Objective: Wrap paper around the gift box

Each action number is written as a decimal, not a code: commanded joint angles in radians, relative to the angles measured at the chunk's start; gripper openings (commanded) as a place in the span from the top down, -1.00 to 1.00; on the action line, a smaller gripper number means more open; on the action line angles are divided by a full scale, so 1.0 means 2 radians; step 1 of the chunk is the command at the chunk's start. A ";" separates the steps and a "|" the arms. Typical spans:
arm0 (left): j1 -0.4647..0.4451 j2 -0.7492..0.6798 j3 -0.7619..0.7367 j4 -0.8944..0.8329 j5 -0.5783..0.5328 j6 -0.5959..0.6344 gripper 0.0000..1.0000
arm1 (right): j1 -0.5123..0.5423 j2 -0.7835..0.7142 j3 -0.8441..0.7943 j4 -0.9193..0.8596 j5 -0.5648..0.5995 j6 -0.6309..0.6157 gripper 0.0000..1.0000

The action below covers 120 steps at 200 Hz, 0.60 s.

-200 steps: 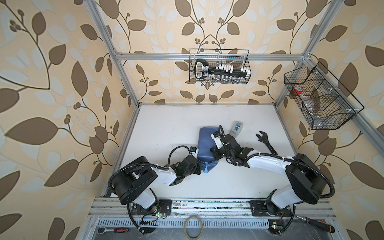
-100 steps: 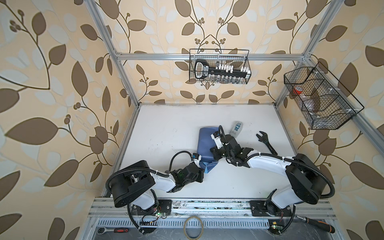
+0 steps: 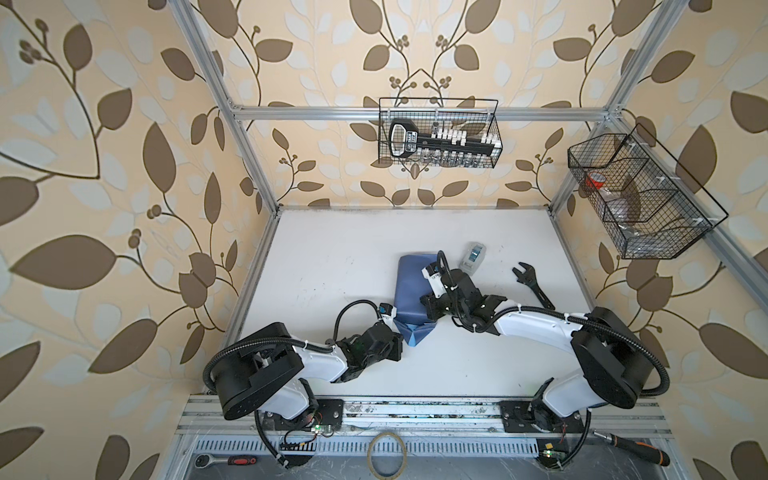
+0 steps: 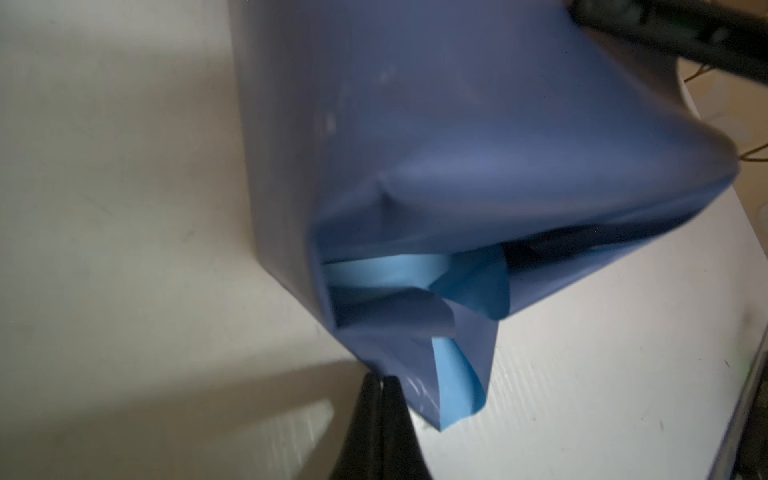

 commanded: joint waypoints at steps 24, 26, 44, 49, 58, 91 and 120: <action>0.022 0.027 0.008 -0.043 0.012 0.021 1.00 | 0.003 0.011 -0.024 -0.076 -0.020 -0.003 0.88; 0.023 0.028 0.009 -0.043 0.011 0.021 1.00 | 0.003 0.012 -0.024 -0.076 -0.021 -0.003 0.88; 0.034 0.029 0.011 -0.046 0.013 0.022 1.00 | 0.004 0.012 -0.024 -0.075 -0.021 -0.002 0.88; 0.037 0.029 0.012 -0.047 0.013 0.021 1.00 | 0.004 0.012 -0.024 -0.075 -0.021 -0.002 0.88; 0.044 0.029 0.014 -0.053 0.013 0.021 1.00 | 0.004 0.011 -0.024 -0.076 -0.021 -0.002 0.88; 0.058 0.031 0.020 -0.055 0.015 0.023 1.00 | 0.004 0.010 -0.023 -0.077 -0.021 -0.003 0.88; 0.059 0.041 0.033 -0.058 0.027 0.032 1.00 | 0.004 0.009 -0.023 -0.079 -0.021 -0.003 0.89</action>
